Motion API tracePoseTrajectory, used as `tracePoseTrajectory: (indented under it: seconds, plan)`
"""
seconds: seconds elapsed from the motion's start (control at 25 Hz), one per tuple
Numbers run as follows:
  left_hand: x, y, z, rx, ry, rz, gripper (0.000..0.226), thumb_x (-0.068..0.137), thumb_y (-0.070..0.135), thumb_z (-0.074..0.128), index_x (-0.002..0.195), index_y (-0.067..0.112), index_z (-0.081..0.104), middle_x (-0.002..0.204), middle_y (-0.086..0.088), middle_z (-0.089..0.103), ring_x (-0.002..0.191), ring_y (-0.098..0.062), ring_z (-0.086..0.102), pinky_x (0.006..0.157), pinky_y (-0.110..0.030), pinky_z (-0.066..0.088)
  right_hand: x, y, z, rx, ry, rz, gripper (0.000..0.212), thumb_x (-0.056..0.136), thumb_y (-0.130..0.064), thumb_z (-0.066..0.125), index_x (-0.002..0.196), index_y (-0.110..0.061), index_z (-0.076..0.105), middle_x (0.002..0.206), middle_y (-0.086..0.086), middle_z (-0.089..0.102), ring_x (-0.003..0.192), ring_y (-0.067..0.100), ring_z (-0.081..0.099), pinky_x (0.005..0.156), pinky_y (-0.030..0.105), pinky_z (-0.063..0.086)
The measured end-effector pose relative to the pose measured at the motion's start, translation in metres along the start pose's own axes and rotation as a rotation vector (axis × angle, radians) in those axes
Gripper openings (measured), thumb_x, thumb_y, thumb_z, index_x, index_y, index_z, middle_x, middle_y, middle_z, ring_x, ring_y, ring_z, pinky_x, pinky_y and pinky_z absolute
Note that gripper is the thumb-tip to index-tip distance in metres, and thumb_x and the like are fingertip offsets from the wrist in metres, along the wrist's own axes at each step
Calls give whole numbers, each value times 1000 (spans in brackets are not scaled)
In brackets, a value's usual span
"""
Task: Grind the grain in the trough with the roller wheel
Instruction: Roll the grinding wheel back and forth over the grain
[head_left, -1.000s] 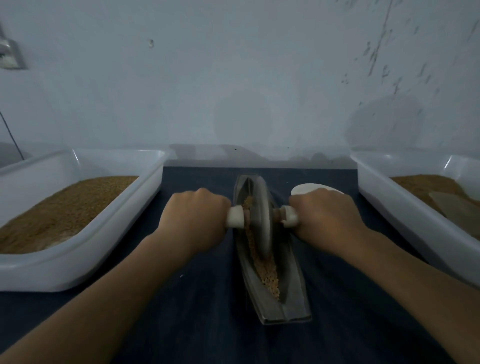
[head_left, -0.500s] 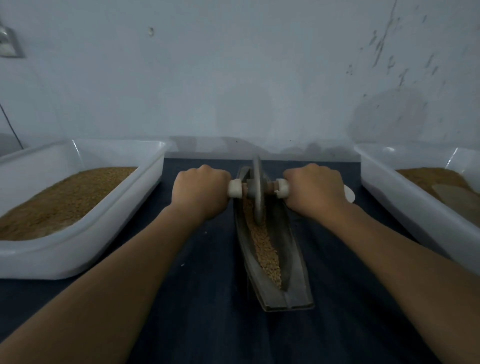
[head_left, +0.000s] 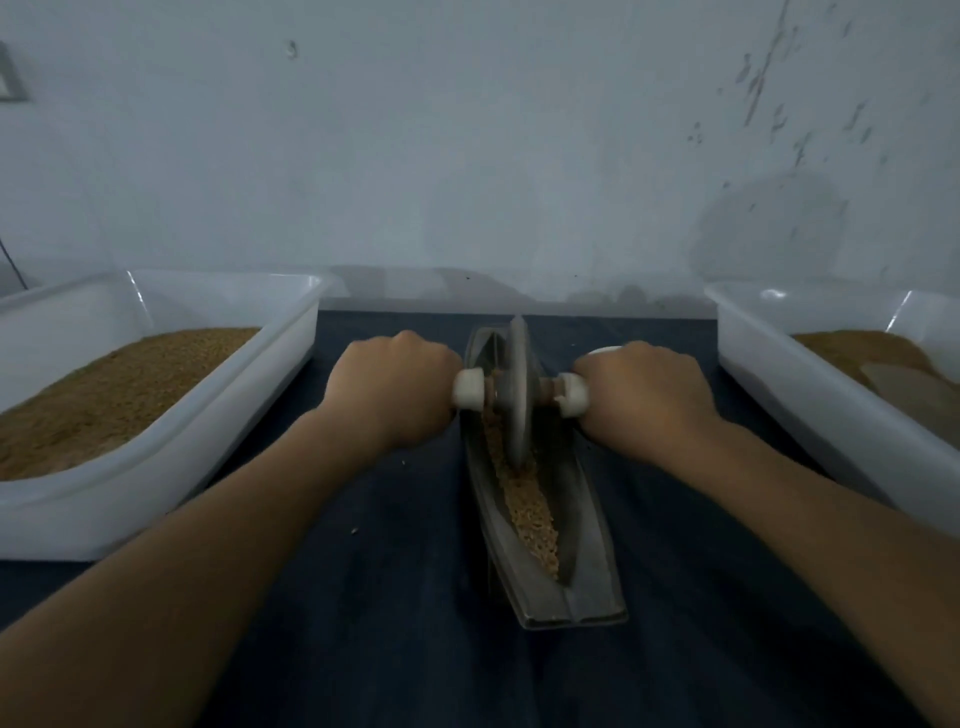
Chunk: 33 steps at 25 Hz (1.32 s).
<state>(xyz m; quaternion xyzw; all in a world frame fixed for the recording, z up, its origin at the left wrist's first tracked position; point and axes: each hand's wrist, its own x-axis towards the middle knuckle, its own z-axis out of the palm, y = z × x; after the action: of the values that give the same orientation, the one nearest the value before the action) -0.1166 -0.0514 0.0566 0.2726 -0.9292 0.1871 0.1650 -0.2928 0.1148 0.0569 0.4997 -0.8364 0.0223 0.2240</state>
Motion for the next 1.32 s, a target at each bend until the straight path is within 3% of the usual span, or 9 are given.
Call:
tracePoseTrajectory:
  seconds: [0.12,0.24,0.44,0.64,0.8,0.96,1.08,1.2,1.32]
  plan:
    - [32,-8,-2,-74,-139,-25,13,85,39,59,94,32,63,81,6,54,71,-20,52,60,-35,38,35,-3,2,44,-59,10,12,84,-37,67,81,-29,59,82,-3,61,73,22,58,61,32,42]
    - [7,-5,-7,-127,-182,2,9,83,41,62,85,34,57,80,8,52,69,-18,50,59,-34,38,17,-1,-4,29,-63,-12,16,82,-39,68,77,-30,56,76,-7,54,65,15,51,54,28,35]
    - [-56,6,-23,55,92,121,41,70,49,71,66,37,32,57,13,30,45,-6,25,43,-21,14,-52,11,-17,-27,-21,-51,28,74,-61,53,65,-36,45,68,-13,50,56,2,38,45,23,19]
    - [-16,8,-11,-29,-30,-35,11,87,40,59,83,31,54,69,8,39,57,-16,39,54,-33,34,-10,-2,-12,1,-23,7,25,81,-45,65,70,-29,48,69,-9,49,58,12,45,51,26,30]
    - [-2,8,-8,-13,-4,-101,7,89,34,57,88,27,58,68,6,37,53,-15,32,54,-33,30,17,-5,-8,42,-88,21,25,83,-39,69,73,-30,48,76,-6,52,69,19,52,59,30,38]
    - [-48,9,-17,3,94,59,39,77,45,69,68,34,33,60,11,28,47,-8,19,46,-26,16,-38,5,-18,-31,5,-44,34,78,-50,62,64,-30,39,66,-10,45,56,4,36,46,26,21]
    - [-58,14,-34,39,199,123,52,57,44,82,64,35,31,52,13,18,42,-6,8,47,-19,6,-57,11,-27,-41,-46,-47,29,73,-60,53,67,-33,45,66,-13,46,58,5,42,47,27,29]
    - [-36,14,-19,47,102,69,34,73,41,73,69,33,40,58,9,32,45,-11,20,45,-25,15,-38,4,-18,-43,-44,6,26,77,-52,58,69,-29,48,67,-10,48,56,7,40,48,25,26]
    - [6,3,-4,-42,-32,-27,6,87,34,61,89,32,55,84,2,58,63,-19,43,58,-35,35,10,-3,-9,-32,-64,14,20,79,-44,67,73,-28,56,70,-6,51,59,15,45,53,28,32]
